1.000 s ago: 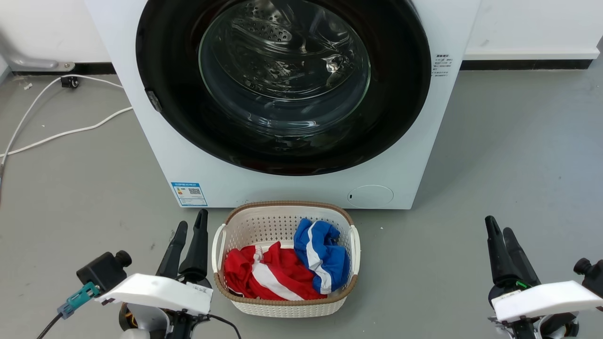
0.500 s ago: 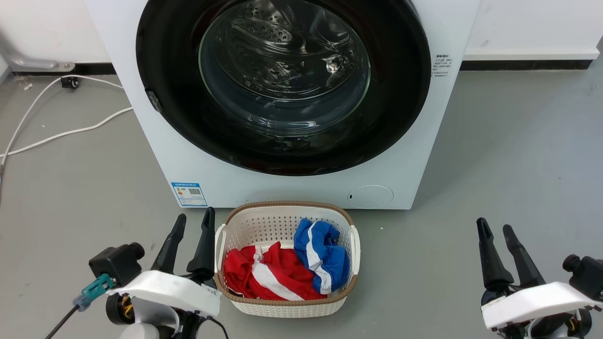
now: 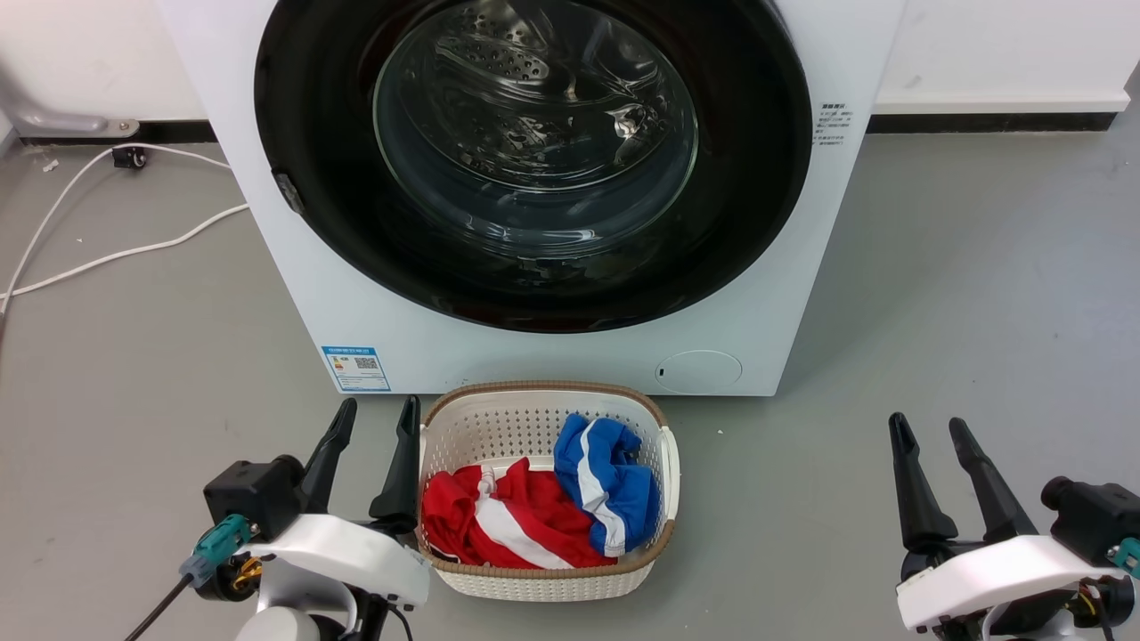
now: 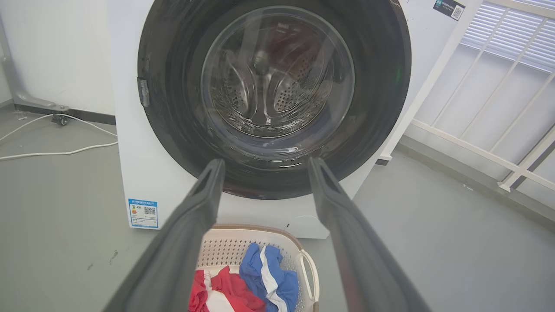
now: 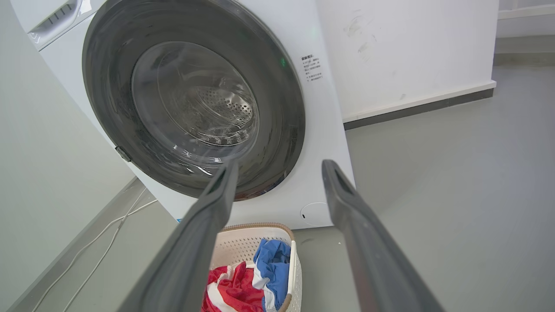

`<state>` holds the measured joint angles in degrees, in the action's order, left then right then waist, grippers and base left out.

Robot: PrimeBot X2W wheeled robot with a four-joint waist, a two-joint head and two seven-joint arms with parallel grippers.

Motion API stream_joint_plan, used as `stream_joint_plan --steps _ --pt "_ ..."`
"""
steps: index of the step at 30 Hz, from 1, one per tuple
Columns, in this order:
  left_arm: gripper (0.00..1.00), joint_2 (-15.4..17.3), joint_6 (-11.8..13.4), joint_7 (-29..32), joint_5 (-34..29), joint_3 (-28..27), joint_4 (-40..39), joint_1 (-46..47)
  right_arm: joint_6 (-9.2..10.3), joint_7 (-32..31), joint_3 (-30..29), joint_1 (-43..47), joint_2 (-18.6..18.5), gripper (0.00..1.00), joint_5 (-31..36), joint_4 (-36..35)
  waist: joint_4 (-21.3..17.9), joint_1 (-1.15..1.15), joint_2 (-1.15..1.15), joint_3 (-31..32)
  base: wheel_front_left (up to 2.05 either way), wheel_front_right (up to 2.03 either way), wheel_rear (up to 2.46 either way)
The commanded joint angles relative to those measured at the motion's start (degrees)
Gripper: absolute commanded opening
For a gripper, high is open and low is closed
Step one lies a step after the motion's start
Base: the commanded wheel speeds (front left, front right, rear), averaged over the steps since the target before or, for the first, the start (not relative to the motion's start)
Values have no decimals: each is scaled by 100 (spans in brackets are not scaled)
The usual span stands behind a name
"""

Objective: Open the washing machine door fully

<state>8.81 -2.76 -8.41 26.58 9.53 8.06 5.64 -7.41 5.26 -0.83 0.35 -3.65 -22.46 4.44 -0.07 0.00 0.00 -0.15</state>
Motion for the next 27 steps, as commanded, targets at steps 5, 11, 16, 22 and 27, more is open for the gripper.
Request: stream_joint_plan --steps 5,11,16,22,27 --pt "100 104 79 -111 -330 99 -48 121 -11 89 26 45 13 100 380 -123 0 0 0 10 0 0 0" --pt "100 145 152 -195 -625 199 -18 108 -12 99 16 75 37 100 701 -184 1 0 0 23 0 0 0" --pt "100 164 201 -256 -828 238 12 85 -12 123 12 95 52 100 958 -224 9 0 0 26 0 0 0" --pt "100 162 241 -337 -1035 243 43 37 -12 143 9 130 64 100 1242 -257 33 0 0 29 0 0 0" --pt "100 110 222 -400 -1141 203 79 -23 -12 142 -18 142 72 100 1400 -274 46 0 0 28 0 0 0"
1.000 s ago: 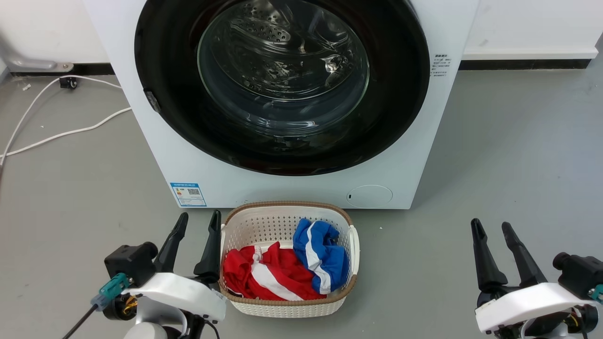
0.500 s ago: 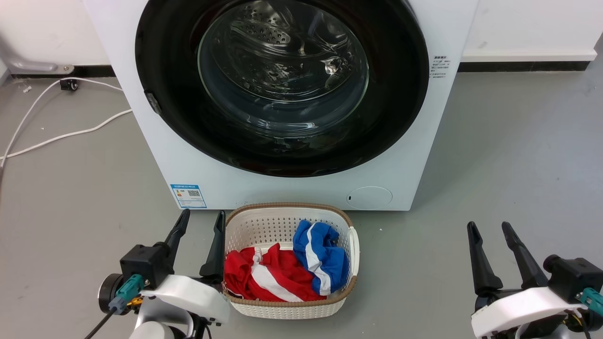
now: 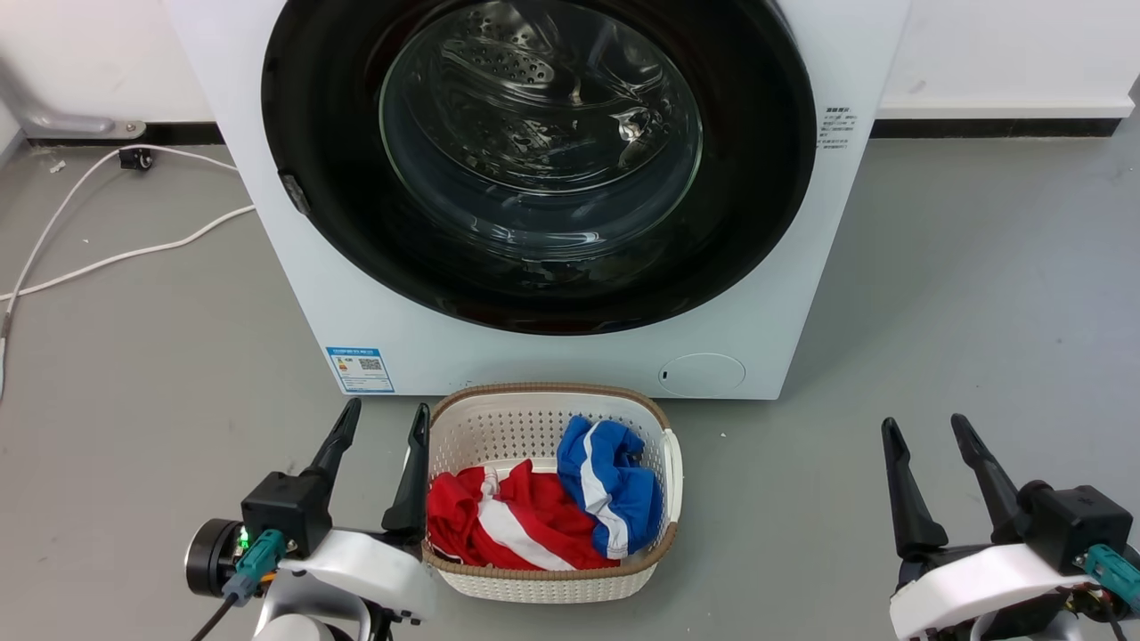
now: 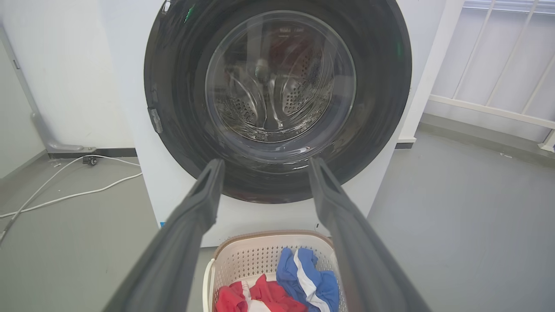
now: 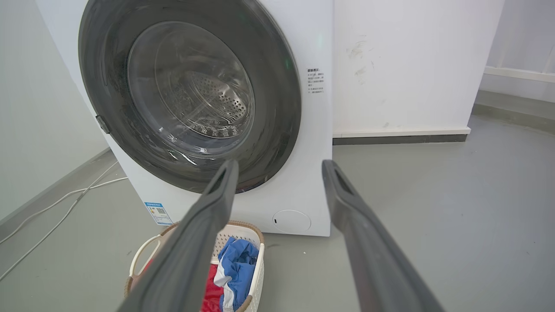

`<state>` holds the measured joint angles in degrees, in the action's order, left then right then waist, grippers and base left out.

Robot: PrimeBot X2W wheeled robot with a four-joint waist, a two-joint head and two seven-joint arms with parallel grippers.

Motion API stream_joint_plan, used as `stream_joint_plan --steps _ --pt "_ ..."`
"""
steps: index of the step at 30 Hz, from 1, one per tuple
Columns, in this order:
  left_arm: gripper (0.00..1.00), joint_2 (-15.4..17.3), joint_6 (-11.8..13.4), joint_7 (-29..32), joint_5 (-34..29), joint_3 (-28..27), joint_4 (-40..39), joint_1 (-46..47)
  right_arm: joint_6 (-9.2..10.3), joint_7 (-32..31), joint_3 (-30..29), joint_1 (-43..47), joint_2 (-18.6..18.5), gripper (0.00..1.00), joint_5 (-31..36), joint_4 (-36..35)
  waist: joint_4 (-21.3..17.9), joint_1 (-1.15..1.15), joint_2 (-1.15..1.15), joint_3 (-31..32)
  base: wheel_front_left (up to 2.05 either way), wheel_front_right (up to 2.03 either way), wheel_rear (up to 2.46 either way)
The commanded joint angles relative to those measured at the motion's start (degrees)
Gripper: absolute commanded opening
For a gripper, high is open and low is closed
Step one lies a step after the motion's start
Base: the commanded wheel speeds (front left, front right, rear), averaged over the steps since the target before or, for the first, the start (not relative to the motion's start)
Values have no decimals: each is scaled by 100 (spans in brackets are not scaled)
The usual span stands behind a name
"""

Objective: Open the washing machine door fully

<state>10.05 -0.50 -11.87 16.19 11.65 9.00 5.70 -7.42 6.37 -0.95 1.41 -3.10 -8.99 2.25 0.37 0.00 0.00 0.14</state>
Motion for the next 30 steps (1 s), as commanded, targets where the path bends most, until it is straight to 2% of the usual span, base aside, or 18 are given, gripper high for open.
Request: stream_joint_plan --steps 1,30 --pt "100 -24 -22 -62 -120 -16 -10 -35 -11 40 -12 36 18 100 64 -57 6 0 0 -2 0 0 0" --pt "100 -362 -454 -342 -628 -409 274 -84 -6 298 -14 65 30 100 571 31 50 0 0 -32 0 0 0"
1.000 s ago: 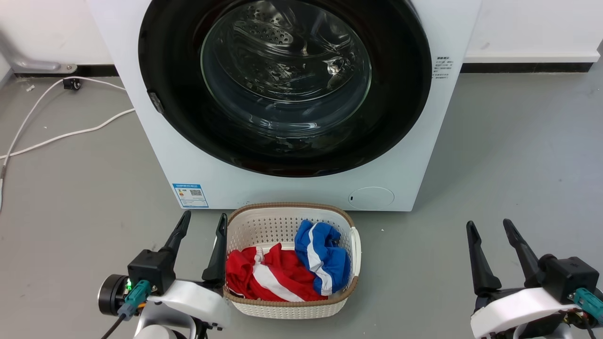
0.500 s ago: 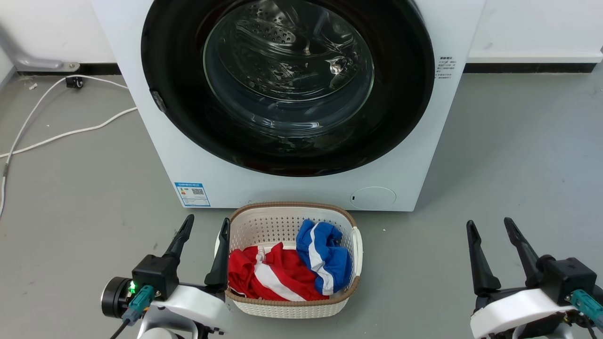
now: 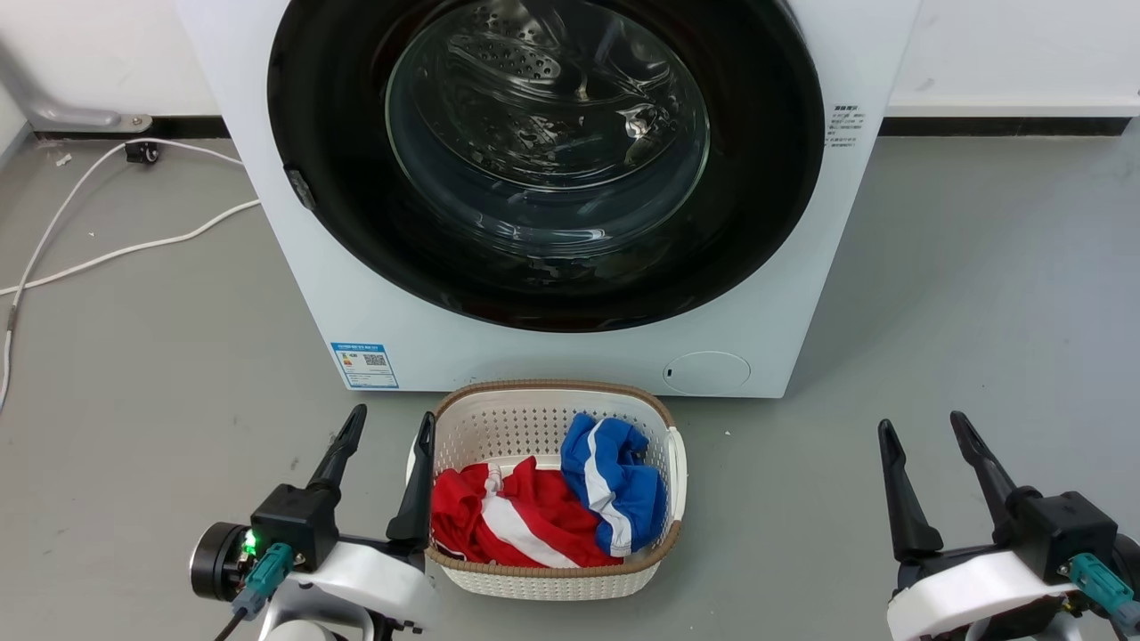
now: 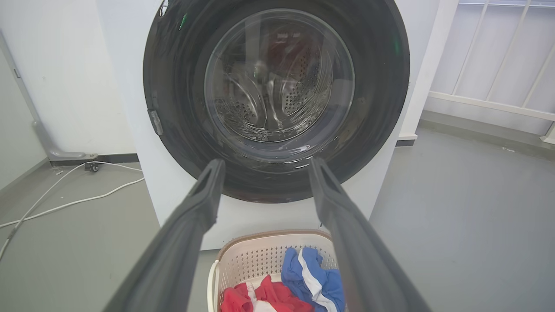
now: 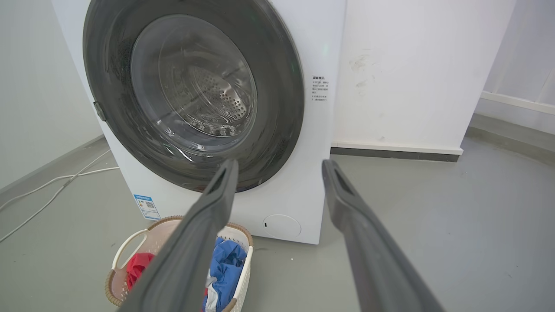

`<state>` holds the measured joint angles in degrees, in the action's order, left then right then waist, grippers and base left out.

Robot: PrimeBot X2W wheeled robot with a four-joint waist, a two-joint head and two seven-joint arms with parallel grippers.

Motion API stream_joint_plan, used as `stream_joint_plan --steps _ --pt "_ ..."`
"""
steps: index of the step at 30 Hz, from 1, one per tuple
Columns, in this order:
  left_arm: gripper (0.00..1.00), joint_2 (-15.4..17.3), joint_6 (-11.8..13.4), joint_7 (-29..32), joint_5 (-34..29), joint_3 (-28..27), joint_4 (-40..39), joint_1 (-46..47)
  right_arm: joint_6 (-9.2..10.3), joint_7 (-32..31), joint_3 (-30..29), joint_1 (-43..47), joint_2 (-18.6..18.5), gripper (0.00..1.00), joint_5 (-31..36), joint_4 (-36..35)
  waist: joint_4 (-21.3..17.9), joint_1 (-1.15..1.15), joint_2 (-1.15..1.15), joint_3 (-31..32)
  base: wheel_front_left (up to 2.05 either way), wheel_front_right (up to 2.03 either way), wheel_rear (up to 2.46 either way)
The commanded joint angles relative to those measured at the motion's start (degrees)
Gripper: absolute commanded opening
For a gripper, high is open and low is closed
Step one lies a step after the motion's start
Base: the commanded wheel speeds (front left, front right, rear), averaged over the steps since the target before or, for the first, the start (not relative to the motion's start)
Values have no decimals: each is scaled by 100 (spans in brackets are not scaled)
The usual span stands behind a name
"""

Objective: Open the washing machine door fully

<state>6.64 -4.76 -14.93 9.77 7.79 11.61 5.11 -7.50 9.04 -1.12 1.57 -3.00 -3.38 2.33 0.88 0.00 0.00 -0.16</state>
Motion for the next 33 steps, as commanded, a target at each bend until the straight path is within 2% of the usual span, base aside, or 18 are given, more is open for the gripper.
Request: stream_joint_plan --steps 1,17,18,19,20,26,28,31,32,33 --pt "100 -33 -38 -34 28 -44 24 -23 2 39 1 43 20 100 -16 35 -2 0 0 -5 0 0 0" --pt "100 -119 -170 -29 86 -192 175 -7 2 100 -20 -5 20 100 -197 156 -6 0 0 -16 0 0 0" --pt "100 -123 -177 -29 85 -198 182 -4 2 100 -20 -10 20 50 -220 165 -5 0 0 -18 0 0 0" --pt "100 -125 -177 -29 82 -203 188 -1 2 98 -15 -16 20 5 -249 177 -6 0 0 -20 0 0 0" --pt "100 -128 -181 -29 77 -213 191 3 2 91 -12 -22 20 0 -249 187 -7 0 0 -22 0 0 0" --pt "100 -144 -202 -29 42 -261 205 21 2 48 -5 -52 20 0 -291 232 -15 0 0 -30 0 0 0" --pt "100 -149 -205 -29 32 -291 202 28 2 4 -27 -58 20 0 -491 277 -23 0 0 -33 0 0 0" --pt "100 -159 -211 -29 24 -340 201 31 1 -56 -76 -78 19 0 -1267 355 -38 0 0 -35 0 0 0" --pt "100 -169 -212 -29 16 -368 195 23 1 -125 -83 -99 20 0 -2087 418 -55 0 0 -39 0 0 0" --pt "100 -169 -212 -29 16 -368 195 23 1 -125 -83 -99 20 0 -2087 418 -55 0 0 -39 0 0 0"
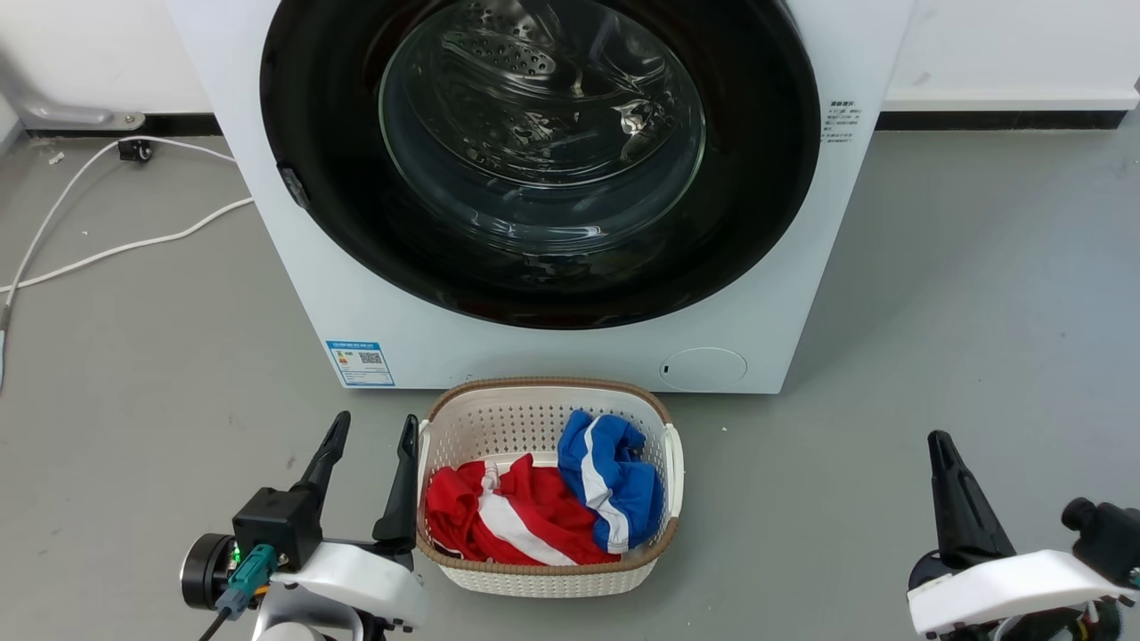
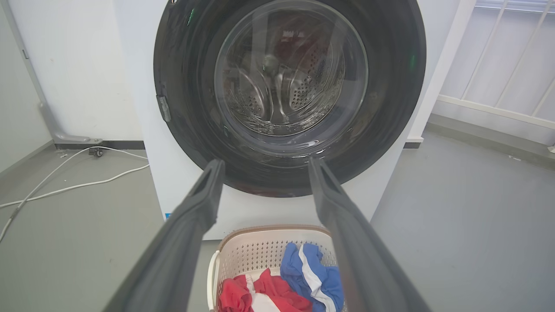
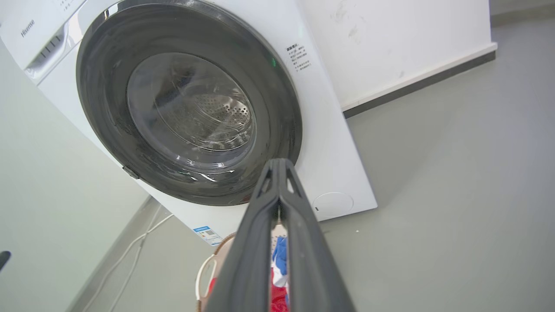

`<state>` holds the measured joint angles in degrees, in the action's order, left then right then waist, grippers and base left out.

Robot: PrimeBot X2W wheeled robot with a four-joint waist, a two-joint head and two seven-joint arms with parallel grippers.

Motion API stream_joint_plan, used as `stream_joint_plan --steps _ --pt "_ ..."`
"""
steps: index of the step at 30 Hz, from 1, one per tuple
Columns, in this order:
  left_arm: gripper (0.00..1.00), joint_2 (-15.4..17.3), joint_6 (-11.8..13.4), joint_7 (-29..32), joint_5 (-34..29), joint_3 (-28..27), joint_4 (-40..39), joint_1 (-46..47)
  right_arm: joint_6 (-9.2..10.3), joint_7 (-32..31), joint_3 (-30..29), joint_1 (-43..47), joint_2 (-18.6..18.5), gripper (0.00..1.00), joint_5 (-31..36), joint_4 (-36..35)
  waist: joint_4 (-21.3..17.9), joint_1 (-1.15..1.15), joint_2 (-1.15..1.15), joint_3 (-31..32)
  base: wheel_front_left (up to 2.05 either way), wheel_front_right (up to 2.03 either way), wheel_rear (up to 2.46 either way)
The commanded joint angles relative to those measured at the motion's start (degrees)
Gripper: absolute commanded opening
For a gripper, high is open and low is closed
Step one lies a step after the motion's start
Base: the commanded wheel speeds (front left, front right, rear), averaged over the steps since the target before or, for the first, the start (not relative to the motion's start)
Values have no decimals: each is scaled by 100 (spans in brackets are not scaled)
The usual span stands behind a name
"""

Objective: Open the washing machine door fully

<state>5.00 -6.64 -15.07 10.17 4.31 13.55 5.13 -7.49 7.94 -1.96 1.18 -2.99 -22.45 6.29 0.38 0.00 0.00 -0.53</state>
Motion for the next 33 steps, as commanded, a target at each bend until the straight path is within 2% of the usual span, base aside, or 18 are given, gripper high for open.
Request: stream_joint_plan --steps 1,5,7,10,14,20,24,28,33 --pt "100 -13 -25 -15 -28 -28 -3 19 0 -64 11 -77 18 0 -637 59 -13 0 0 -8 0 0 0" --pt "100 -39 -29 -15 -48 -45 -33 60 0 -298 51 -147 18 0 -2683 127 -38 0 0 -55 0 0 0" --pt "100 -57 -30 -15 -62 -54 -53 104 0 -416 38 -213 18 0 -3930 129 -42 0 0 -100 0 0 0" --pt "100 -79 -20 -15 -73 -72 -87 152 0 -585 -81 -347 14 0 -5375 93 -58 0 0 -190 0 0 0" --pt "100 -106 -28 -15 -8 -101 -132 276 0 -895 -458 -650 11 0 -6648 23 -78 0 0 -382 0 0 0" --pt "100 -129 -44 -14 40 -94 -342 445 -1 -1227 -937 -1225 -359 0 -7462 150 -52 0 0 -785 0 0 0" --pt "100 -142 -57 -14 36 -110 -521 608 0 -1487 -982 -1832 -811 0 -7784 435 -21 0 0 -1157 0 0 0" --pt "100 -147 -68 -14 33 -91 -694 835 0 -1785 -811 -2586 -1452 0 -7986 893 35 0 0 -1562 0 0 0" --pt "100 -150 -71 -14 37 -47 -868 1071 0 -2329 -158 -3586 -2222 0 -8076 1421 90 0 0 -1973 0 0 0"
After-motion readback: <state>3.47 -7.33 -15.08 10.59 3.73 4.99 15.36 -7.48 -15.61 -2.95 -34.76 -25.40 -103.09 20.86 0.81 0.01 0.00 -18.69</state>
